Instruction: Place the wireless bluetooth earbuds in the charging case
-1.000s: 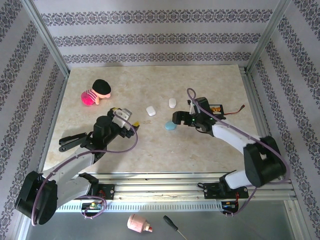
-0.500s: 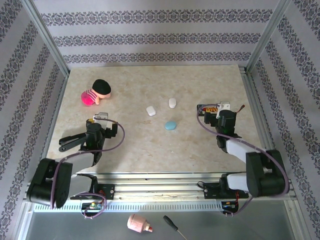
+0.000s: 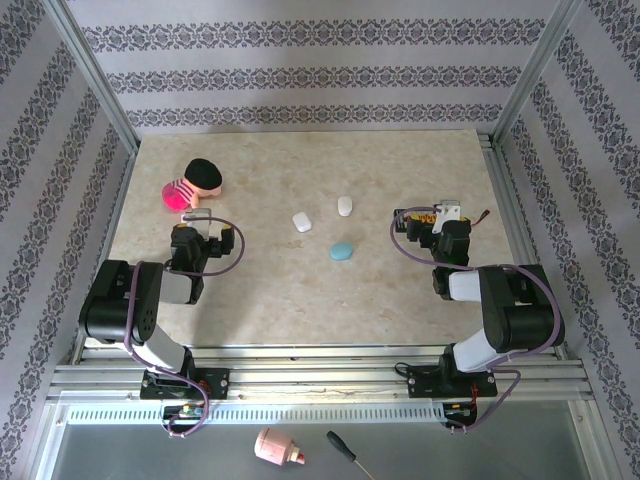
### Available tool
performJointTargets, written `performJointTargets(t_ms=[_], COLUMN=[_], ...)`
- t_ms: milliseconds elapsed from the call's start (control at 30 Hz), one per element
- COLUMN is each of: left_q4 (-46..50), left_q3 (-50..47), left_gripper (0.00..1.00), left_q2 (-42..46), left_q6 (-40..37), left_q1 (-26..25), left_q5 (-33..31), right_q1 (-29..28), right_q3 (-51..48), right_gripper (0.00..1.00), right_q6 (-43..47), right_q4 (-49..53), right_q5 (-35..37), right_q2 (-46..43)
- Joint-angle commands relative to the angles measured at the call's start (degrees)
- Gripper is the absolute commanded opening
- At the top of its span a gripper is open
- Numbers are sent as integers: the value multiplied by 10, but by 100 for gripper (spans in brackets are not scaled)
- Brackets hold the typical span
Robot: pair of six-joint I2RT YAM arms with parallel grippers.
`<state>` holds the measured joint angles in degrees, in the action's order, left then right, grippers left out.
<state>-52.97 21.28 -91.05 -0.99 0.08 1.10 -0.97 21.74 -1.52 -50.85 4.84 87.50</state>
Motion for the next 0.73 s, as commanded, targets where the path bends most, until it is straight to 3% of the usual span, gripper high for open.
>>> performJointTargets(t_ms=[0, 700], left_q4=[-16, -9], left_q3=[7, 10], left_gripper=[99, 99], left_q2=[0, -1], left_q6=[15, 10], left_q1=[5, 5], left_q5=[-3, 6], right_q1=[-1, -8], right_q3=[-3, -5], right_gripper=[98, 98], right_q6=[-6, -1], right_q4=[-29, -34], right_q5=[-12, -1], right_q2=[-2, -2])
